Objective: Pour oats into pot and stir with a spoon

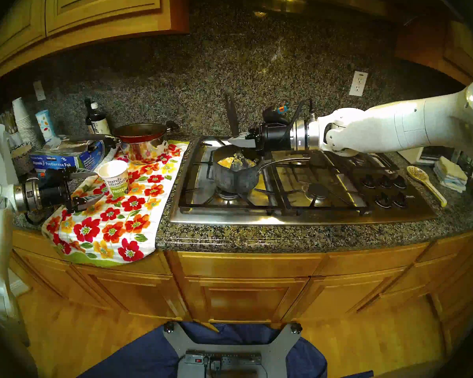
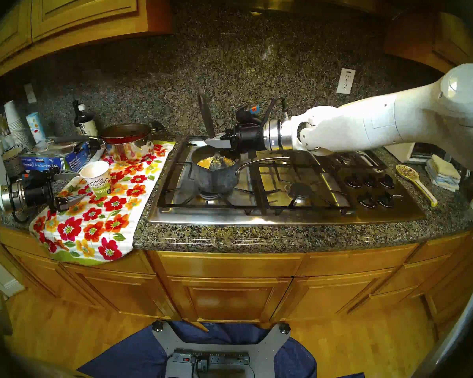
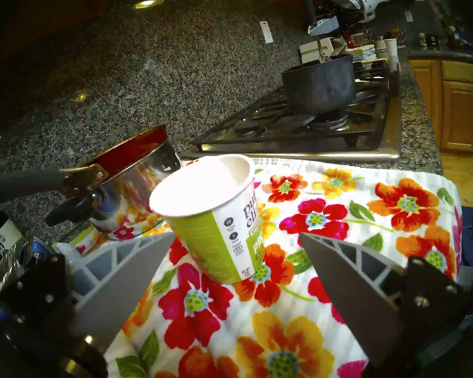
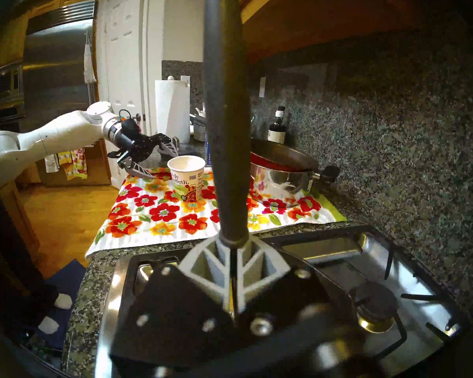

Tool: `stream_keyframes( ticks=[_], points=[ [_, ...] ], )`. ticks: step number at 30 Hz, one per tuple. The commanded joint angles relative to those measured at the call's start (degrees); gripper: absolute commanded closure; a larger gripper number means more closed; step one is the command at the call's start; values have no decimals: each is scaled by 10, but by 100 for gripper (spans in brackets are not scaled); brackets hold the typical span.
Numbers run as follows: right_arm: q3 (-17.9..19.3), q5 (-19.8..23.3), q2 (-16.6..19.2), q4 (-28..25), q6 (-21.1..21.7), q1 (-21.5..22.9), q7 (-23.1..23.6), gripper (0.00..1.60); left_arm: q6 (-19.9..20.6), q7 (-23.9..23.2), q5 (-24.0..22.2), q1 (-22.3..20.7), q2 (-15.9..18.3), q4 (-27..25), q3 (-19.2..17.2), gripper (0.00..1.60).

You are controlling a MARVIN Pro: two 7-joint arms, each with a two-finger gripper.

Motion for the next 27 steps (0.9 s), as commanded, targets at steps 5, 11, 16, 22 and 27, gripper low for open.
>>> stream_keyframes(
  ticks=[5, 11, 16, 22, 27],
  points=[
    [12, 7, -26, 24, 31, 18, 6, 160, 0, 1, -12, -14, 10, -8, -6, 0],
    [13, 11, -37, 31, 63, 31, 9, 160, 0, 1, -11, -13, 10, -8, -7, 0],
    [16, 13, -47, 42, 84, 34, 14, 160, 0, 1, -11, -13, 10, -8, -7, 0],
    [19, 13, -64, 57, 100, 31, 17, 160, 0, 1, -11, -13, 10, -8, -7, 0],
    [21, 13, -75, 69, 107, 26, 18, 160, 0, 1, -11, -14, 10, -8, -7, 0]
  ],
)
